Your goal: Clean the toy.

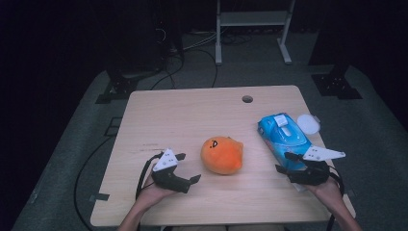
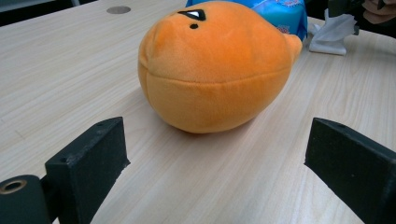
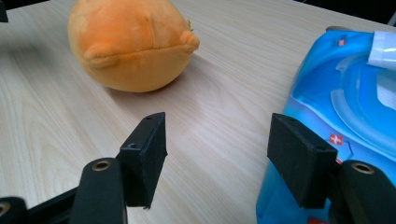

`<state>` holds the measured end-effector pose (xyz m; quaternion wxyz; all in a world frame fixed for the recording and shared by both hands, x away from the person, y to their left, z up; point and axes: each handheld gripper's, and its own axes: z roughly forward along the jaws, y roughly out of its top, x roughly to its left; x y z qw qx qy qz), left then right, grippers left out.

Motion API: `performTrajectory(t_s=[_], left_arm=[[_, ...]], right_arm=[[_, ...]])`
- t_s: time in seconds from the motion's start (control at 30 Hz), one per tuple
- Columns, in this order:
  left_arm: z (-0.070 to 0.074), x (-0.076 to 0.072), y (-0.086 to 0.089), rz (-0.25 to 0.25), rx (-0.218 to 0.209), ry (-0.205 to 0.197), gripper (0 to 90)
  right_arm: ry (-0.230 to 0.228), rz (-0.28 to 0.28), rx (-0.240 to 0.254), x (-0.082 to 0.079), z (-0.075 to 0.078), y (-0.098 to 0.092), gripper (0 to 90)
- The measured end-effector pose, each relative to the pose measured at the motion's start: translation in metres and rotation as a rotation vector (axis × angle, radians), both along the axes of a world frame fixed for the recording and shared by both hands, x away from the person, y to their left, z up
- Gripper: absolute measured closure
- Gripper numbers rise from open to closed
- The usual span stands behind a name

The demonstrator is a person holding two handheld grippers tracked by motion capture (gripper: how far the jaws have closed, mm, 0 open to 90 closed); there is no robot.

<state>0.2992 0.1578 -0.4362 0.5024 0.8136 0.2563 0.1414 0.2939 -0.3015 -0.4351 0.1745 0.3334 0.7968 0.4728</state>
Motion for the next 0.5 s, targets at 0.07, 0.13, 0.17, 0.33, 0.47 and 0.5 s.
performTrajectory(t_s=[0.07, 0.13, 0.17, 0.33, 0.47, 0.5], left_arm=[[-0.001, -0.002, 0.002, 0.004, 0.002, -0.001, 5.2], [-0.002, -0.002, 0.002, 0.005, 0.001, 0.001, 5.0], [-0.003, -0.004, 0.004, 0.008, 0.003, 0.004, 4.7], [-0.007, -0.01, 0.007, 0.018, -0.008, 0.004, 4.5], [-0.012, -0.014, 0.01, 0.033, -0.022, 0.012, 3.9], [-0.012, -0.014, 0.01, 0.033, -0.022, 0.012, 3.9]], right_arm=[[0.004, -0.005, -0.001, -0.002, -0.002, -0.003, 35.7], [0.005, -0.008, -0.003, -0.004, -0.003, -0.005, 35.6], [0.004, -0.009, -0.004, -0.007, -0.004, -0.008, 35.2], [0.005, -0.023, 0.004, -0.016, -0.006, -0.016, 33.2], [-0.014, -0.039, 0.032, -0.025, -0.013, -0.021, 31.6], [-0.014, -0.039, 0.032, -0.025, -0.013, -0.021, 31.6]])
